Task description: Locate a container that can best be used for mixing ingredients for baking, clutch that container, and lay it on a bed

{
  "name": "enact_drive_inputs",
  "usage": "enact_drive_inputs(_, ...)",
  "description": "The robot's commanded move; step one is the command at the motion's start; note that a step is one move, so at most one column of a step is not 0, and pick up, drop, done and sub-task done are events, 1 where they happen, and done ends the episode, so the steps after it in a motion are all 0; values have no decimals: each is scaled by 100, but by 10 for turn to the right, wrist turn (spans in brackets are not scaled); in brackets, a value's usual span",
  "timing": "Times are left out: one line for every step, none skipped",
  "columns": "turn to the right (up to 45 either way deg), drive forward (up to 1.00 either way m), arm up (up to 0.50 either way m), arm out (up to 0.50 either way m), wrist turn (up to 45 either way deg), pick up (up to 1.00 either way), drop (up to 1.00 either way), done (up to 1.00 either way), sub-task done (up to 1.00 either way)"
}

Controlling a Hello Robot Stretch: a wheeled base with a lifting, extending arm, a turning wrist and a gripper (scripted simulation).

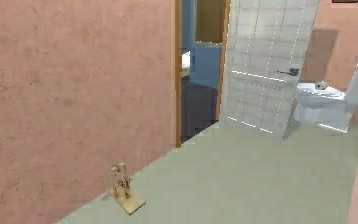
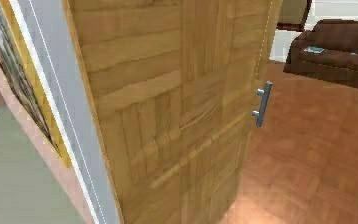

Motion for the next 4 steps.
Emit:
enact_drive_inputs(0, 30, 0, 0, 0, 0, 0, 0, 0)
enact_drive_inputs(90, 0, 0, 0, 0, 0, 0, 0, 0)
enact_drive_inputs(0, 100, 0, 0, 0, 0, 0, 0, 0)
enact_drive_inputs(30, 0, 0, 0, 0, 0, 0, 0, 0)
